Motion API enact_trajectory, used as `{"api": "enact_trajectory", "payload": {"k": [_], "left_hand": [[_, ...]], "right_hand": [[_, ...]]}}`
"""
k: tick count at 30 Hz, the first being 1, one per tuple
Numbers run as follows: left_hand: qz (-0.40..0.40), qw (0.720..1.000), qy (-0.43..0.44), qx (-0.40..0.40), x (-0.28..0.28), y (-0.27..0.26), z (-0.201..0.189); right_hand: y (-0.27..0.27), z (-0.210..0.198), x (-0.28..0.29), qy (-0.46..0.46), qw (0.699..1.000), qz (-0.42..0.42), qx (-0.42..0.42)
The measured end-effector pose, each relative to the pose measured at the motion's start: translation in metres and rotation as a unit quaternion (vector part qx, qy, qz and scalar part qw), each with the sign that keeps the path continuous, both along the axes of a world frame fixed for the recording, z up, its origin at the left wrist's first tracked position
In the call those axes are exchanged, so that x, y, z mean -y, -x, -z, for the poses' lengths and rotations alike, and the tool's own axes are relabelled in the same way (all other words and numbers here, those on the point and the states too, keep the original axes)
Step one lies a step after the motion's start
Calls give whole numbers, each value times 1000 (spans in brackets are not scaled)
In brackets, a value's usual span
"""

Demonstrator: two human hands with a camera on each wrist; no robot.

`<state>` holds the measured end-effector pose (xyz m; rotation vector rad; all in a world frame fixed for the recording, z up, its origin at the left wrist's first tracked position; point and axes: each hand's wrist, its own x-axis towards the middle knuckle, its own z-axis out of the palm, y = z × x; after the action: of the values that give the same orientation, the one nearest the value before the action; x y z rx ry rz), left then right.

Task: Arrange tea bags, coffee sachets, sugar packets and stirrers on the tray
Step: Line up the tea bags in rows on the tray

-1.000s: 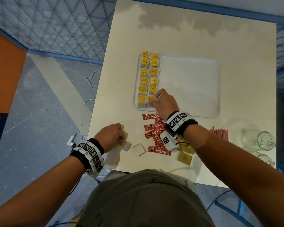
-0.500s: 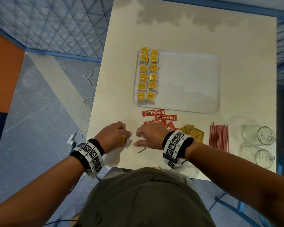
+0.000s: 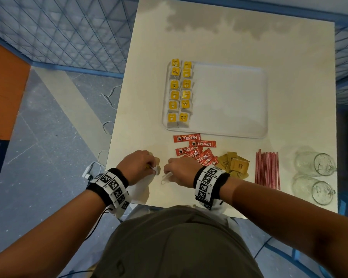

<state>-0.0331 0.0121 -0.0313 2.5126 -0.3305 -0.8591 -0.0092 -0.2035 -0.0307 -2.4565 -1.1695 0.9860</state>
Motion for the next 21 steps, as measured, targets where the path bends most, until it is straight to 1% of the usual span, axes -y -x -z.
{"api": "enact_trajectory", "payload": {"k": [4, 8, 9, 11, 13, 17, 21], "left_hand": [[-84, 995, 46, -28, -5, -5, -3], [-141, 985, 93, -41, -11, -13, -4], [-153, 982, 105, -41, -12, -16, -6], [-179, 973, 135, -46, -12, -22, -10], [-204, 964, 166, -47, -9, -29, -18], [-261, 935, 231, -71, -6, -42, -27], [-311, 906, 267, -105, 6, -57, -34]], "right_hand": [[-3, -4, 4, -25, 999, 21, -15], [-10, -8, 7, -47, 997, 42, -41], [-12, -10, 7, -51, 996, 57, -51], [-19, -17, 10, -63, 989, 111, -77], [-27, -27, 13, -85, 973, 180, -116], [-46, -35, 20, -153, 926, 296, -178], [-64, -36, 26, -172, 897, 364, -183]]}}
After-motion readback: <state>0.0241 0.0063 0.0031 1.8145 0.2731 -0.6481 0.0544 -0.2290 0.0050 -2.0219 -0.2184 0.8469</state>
